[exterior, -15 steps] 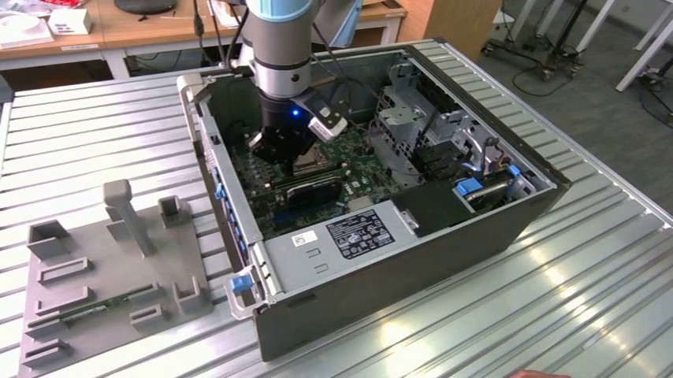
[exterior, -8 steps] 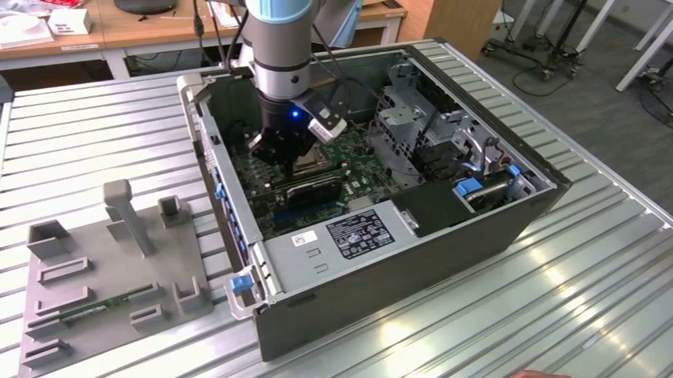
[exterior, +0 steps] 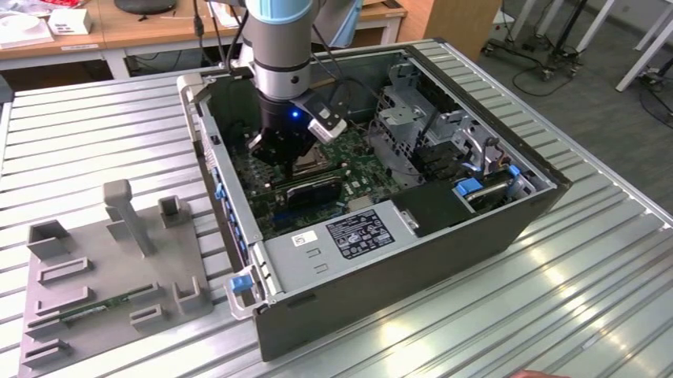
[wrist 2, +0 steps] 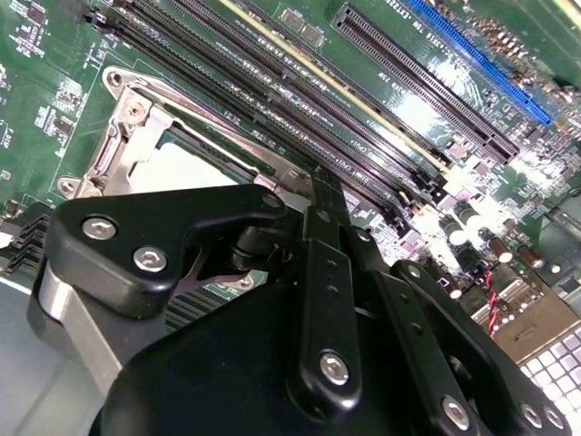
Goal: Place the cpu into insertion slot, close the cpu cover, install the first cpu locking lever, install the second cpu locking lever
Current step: 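Install the second cpu locking lever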
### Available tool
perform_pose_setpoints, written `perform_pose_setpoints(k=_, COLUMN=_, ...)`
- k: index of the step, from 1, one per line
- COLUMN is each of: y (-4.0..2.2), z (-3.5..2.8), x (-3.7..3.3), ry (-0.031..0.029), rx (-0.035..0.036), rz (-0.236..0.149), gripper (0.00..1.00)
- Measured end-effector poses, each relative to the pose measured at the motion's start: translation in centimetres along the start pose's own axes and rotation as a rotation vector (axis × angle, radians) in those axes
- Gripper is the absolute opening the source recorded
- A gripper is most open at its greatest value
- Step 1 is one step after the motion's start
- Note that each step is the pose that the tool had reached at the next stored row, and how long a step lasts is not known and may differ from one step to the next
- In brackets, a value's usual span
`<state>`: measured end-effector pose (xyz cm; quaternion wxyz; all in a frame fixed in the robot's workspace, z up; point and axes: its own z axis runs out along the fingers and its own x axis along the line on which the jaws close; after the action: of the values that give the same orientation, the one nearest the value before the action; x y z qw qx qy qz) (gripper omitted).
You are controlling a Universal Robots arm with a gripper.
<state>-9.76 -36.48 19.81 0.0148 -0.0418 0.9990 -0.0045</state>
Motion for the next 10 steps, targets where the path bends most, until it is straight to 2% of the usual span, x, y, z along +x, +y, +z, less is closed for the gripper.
perform_pose_setpoints(k=10, y=0.03, z=-0.08, x=0.00, ry=-0.0001, rx=-0.0020, rz=0.000, gripper=0.11)
